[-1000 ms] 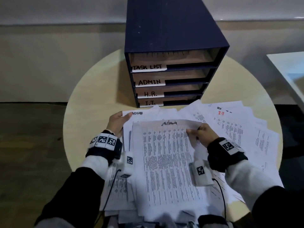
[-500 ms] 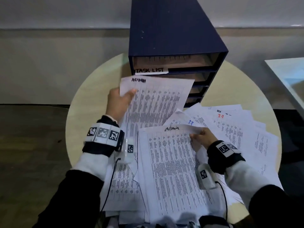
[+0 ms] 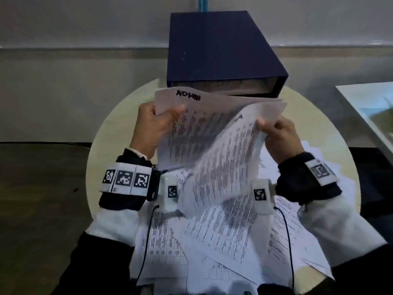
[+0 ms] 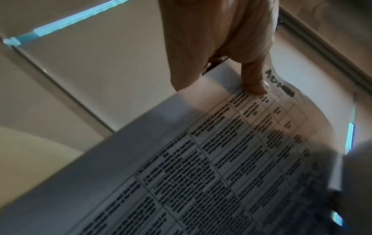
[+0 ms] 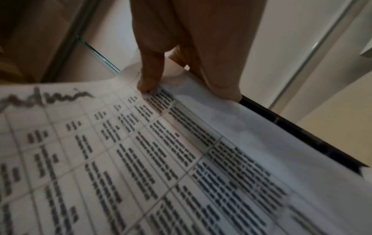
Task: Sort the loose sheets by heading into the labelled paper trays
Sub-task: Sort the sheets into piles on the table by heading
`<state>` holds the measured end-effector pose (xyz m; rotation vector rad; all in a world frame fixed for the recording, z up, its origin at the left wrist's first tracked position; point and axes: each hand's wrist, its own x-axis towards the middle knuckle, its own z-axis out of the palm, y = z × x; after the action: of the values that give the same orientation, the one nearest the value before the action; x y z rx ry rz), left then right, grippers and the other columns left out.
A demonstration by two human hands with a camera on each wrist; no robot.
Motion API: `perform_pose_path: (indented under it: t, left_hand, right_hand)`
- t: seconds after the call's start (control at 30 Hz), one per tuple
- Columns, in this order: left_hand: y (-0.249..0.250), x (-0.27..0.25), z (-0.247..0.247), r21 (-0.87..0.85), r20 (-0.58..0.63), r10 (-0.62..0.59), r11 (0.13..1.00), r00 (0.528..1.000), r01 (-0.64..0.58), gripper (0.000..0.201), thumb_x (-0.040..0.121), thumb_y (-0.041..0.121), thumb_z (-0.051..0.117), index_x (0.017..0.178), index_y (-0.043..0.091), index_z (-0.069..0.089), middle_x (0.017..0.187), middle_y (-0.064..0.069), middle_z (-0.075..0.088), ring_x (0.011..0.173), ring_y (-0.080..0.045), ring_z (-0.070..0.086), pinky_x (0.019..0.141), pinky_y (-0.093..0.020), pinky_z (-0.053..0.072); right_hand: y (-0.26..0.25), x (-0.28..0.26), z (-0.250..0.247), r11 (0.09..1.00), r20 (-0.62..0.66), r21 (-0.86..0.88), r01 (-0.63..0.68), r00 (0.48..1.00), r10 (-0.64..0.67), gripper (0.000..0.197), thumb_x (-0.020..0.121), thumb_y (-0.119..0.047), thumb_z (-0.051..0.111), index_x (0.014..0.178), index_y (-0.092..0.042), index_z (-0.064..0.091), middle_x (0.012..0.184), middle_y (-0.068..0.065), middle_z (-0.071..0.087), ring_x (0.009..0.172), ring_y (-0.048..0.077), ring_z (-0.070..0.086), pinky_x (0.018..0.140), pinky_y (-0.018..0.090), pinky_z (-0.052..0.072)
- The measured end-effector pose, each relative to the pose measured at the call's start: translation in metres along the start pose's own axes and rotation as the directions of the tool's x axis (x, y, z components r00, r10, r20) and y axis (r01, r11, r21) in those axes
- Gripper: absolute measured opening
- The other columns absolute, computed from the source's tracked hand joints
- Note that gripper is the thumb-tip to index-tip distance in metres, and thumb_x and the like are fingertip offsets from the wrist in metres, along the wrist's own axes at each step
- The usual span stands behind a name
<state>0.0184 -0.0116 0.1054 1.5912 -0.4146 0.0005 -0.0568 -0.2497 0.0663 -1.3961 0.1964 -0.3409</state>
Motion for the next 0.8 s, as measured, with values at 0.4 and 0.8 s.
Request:
perform_pose_path:
  t: [0.4,0.8]
  left_hand:
    - [-0.022,-0.037,0.056,-0.113,0.291,-0.018,0.992,0.956,0.054,0.113,0.038,0.082,0.065,0.131,0.026,0.031,0.134,0.005,0.041,0.119,-0.011,0.05,0.093,-0.025,0.05]
    - [0.004,0.0,0.044,-0.069,-0.315,0.079,0.992,0.946,-0.106,0.025,0.082,0.003,0.066,0.106,-0.003,0.06,0.079,0.006,0.064,0.066,0.004,0.062,0.063,-0.016,0.051]
  right_hand:
    - [-0.018,0.007,-0.009,0.959,-0.423,0.02,0.283,0.872,-0.248,0.011,0.069,-0.009,0.069,0.076,-0.013,0.062,0.06,-0.012,0.065,0.06,0.006,0.056,0.06,0.021,0.049]
    - [-0.053,0.005,-0.001,0.866,-0.184,0.317,0.387,0.921,-0.344,0.032,0.081,0.01,0.053,0.099,-0.012,0.039,0.081,-0.003,0.073,0.08,0.007,0.065,0.076,0.023,0.051]
